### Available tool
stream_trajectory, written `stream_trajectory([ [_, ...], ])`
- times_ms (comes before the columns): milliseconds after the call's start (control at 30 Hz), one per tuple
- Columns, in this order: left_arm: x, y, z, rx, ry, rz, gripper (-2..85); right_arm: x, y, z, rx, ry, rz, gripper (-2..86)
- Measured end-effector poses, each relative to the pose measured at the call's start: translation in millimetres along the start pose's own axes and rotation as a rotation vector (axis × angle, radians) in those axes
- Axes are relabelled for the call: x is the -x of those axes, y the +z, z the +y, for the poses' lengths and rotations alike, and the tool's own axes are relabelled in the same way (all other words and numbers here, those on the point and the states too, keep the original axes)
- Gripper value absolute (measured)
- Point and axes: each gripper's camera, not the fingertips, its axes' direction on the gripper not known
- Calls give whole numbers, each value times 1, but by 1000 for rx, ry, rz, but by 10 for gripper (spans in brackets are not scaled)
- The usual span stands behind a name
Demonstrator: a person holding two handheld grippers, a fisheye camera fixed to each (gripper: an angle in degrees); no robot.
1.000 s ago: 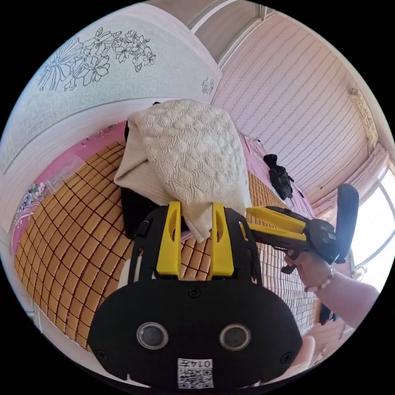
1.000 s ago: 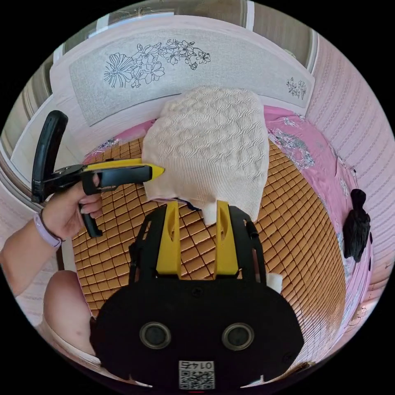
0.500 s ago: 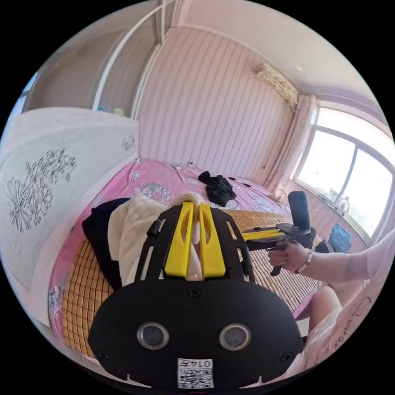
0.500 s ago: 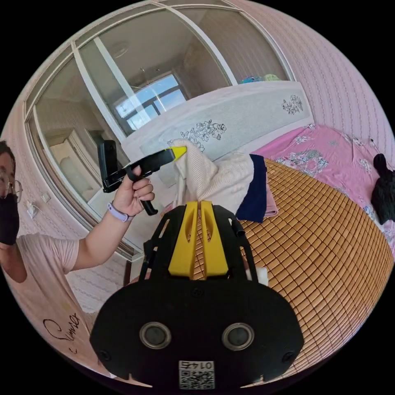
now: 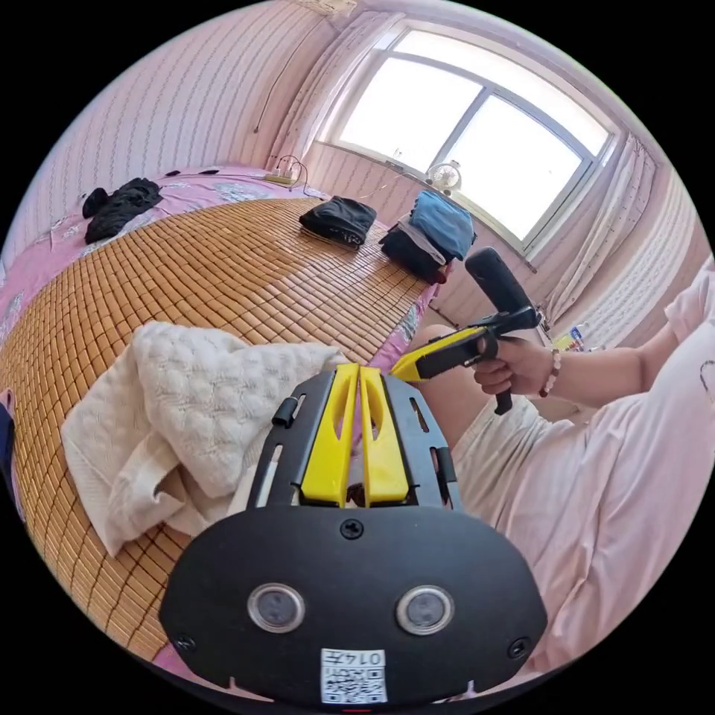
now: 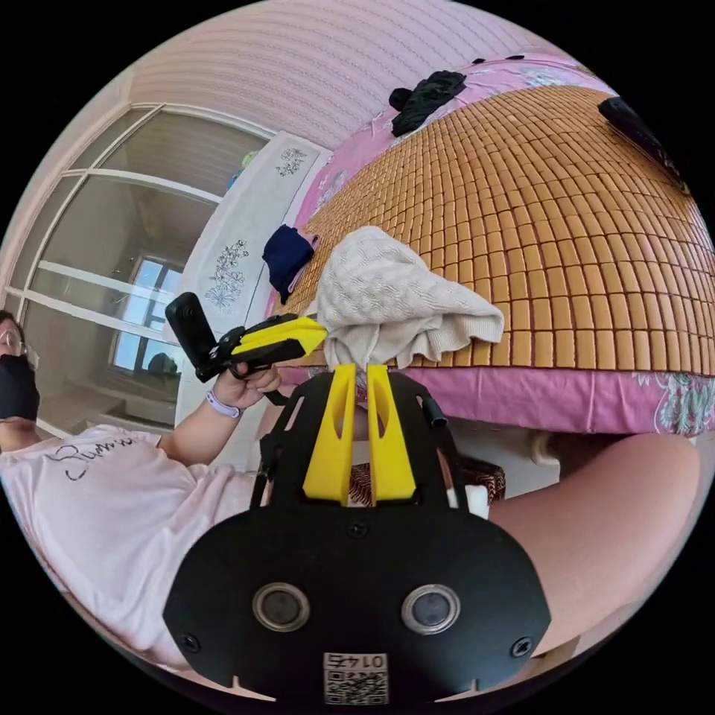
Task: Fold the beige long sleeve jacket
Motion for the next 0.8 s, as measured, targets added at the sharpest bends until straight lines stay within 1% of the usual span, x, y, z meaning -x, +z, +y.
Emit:
stream_trajectory([
  [67,-8,-5,25,2,-48,-51,-8,5,3,5,16,-40,37,67],
  [167,-3,-15,70,3,-186,-199,-5,26,19,-1,58,-155,64,94],
  [233,4,-16,97,66,-282,-374,3,50,32,-7,64,-265,127,108],
  [300,7,-17,107,73,-328,-441,40,90,55,-13,93,-498,226,122],
  [333,7,-17,109,58,-353,-470,60,101,60,-14,104,-571,244,123],
  [400,6,-13,107,33,-371,-497,74,138,79,-19,96,-810,346,125],
  [433,4,-8,103,25,-369,-513,76,145,84,-21,92,-854,378,126],
  [467,3,-4,100,20,-366,-522,76,153,94,-26,91,-903,456,126],
  [500,2,4,95,8,-360,-539,77,156,105,-36,100,-887,534,129],
  [533,4,14,90,6,-356,-540,79,154,111,-41,110,-862,563,131],
  [567,5,19,88,8,-359,-538,84,146,123,-54,160,-788,605,133],
  [600,10,32,82,24,-373,-542,95,135,130,-62,219,-726,581,133],
  [667,16,52,73,69,-377,-565,108,128,125,-72,253,-641,530,116],
  [733,16,77,61,136,-330,-582,109,132,107,-80,264,-599,485,70],
  [767,15,81,59,144,-322,-581,109,135,94,-85,280,-603,468,30],
  [800,10,88,55,144,-297,-573,107,138,76,-90,282,-606,427,22],
])
